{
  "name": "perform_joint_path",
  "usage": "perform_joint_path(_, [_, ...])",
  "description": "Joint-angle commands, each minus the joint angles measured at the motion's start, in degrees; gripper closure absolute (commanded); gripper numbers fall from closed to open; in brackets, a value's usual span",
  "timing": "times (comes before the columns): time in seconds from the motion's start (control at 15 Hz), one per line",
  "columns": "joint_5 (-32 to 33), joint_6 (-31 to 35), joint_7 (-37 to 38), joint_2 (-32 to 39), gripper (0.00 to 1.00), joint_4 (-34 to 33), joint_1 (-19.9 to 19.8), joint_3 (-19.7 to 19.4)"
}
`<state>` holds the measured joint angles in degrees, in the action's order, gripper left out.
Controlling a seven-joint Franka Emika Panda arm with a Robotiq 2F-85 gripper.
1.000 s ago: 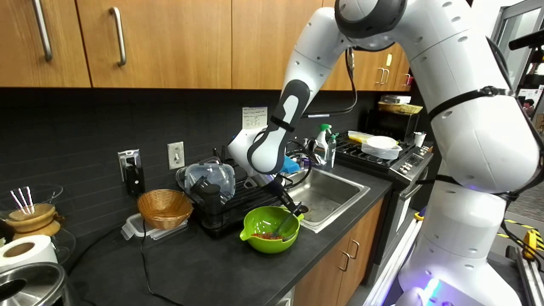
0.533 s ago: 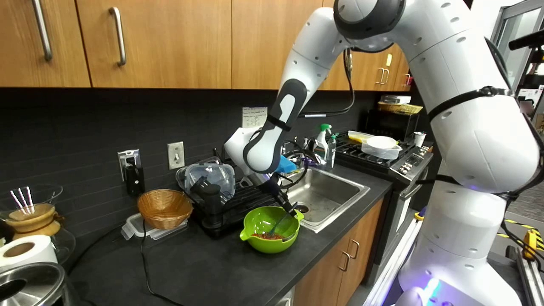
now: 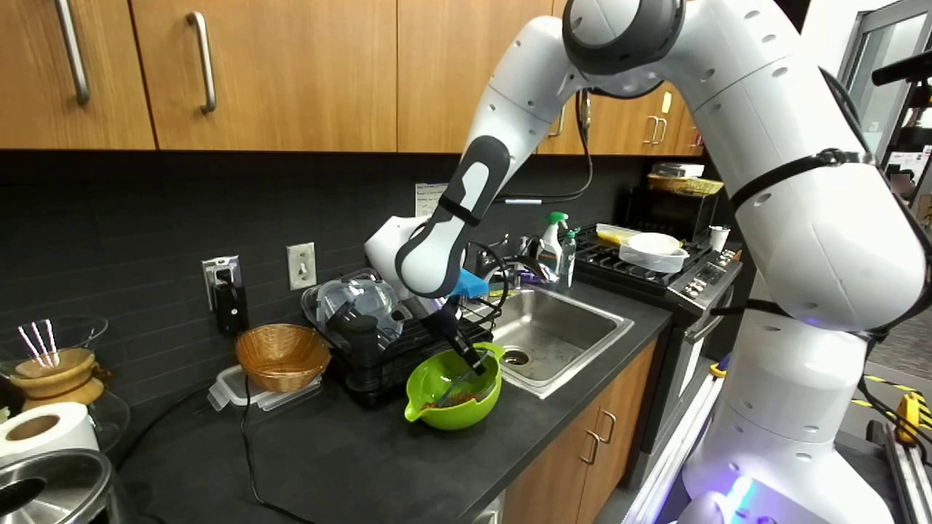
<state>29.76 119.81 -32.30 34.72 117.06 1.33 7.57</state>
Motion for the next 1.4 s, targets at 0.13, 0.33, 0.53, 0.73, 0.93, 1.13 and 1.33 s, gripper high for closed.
perform_joint_path(0.13, [-1.65,1.63,-2.67,0.37,0.95,-1.9,0.32,0.13])
perform_joint_path(0.33, [-1.67,2.71,-2.86,0.27,0.95,-1.41,-0.02,-0.04])
perform_joint_path(0.53, [-1.55,3.67,-2.72,-0.17,0.95,-0.66,-0.03,-0.18])
perform_joint_path(0.73, [-0.27,4.34,-0.92,-2.39,0.95,2.18,0.75,-0.63])
perform_joint_path(0.93, [1.03,3.76,0.56,-3.42,0.95,3.34,1.78,-1.19])
perform_joint_path(1.13, [2.47,1.84,1.8,-4.1,0.95,3.55,3.46,-1.54])
perform_joint_path(1.33, [4.11,-0.45,3.64,-4.98,0.95,3.99,4.64,-1.5])
